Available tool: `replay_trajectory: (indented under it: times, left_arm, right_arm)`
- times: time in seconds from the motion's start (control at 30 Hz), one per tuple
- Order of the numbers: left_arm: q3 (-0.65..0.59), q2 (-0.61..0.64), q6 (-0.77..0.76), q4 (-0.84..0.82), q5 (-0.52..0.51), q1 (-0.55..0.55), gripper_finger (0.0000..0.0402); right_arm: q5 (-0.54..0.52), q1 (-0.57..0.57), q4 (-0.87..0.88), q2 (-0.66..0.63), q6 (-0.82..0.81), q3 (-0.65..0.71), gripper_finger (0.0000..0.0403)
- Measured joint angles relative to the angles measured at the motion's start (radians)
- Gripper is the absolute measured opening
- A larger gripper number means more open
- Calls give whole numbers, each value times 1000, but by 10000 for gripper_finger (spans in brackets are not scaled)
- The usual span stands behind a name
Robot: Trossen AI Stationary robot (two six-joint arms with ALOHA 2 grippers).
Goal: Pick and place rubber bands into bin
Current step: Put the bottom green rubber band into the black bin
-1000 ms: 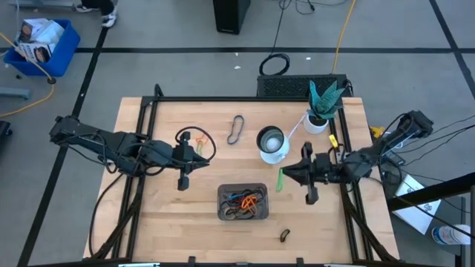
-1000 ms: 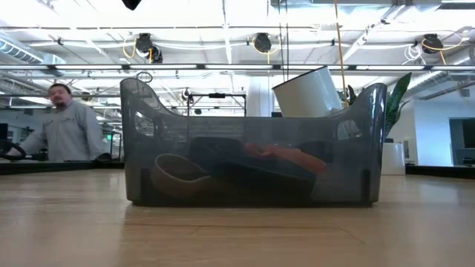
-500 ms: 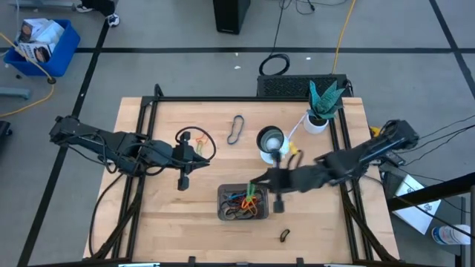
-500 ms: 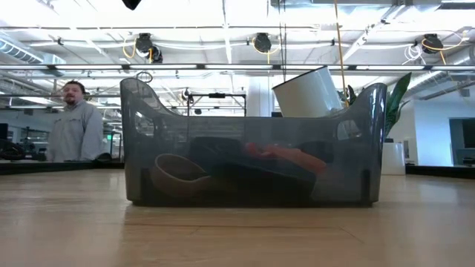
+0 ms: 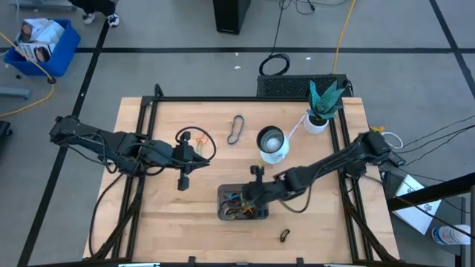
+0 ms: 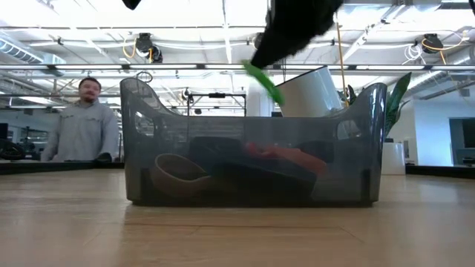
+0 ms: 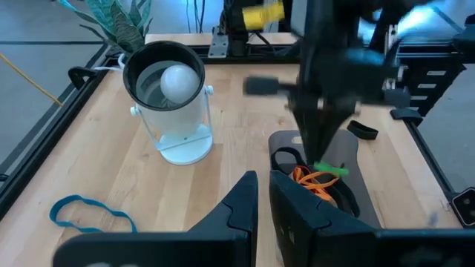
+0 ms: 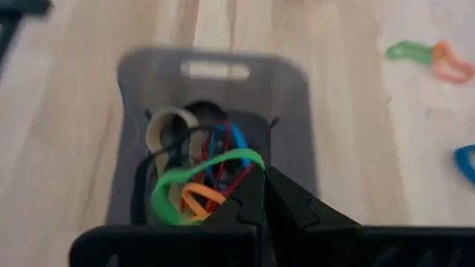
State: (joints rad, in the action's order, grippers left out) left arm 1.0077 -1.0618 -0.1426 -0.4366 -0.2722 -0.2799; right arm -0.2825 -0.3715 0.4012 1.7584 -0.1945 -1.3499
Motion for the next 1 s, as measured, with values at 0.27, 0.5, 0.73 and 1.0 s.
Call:
replay_trajectory:
  times: [0.27,0.5,0.73,1.0]
  left_arm:
    - [0,0,0,-1,0,0,42]
    - [0,0,-1,-1,0,0,42]
    - [0,0,-1,-1,0,0,42]
    - [0,0,-2,-1,0,0,42]
  right_arm:
    - [29,3,-1,108,-33,0,0]
    - [77,6,-9,126,-34,0,2]
    - [76,6,-18,126,-33,0,22]
    - [71,6,-19,125,-34,0,76]
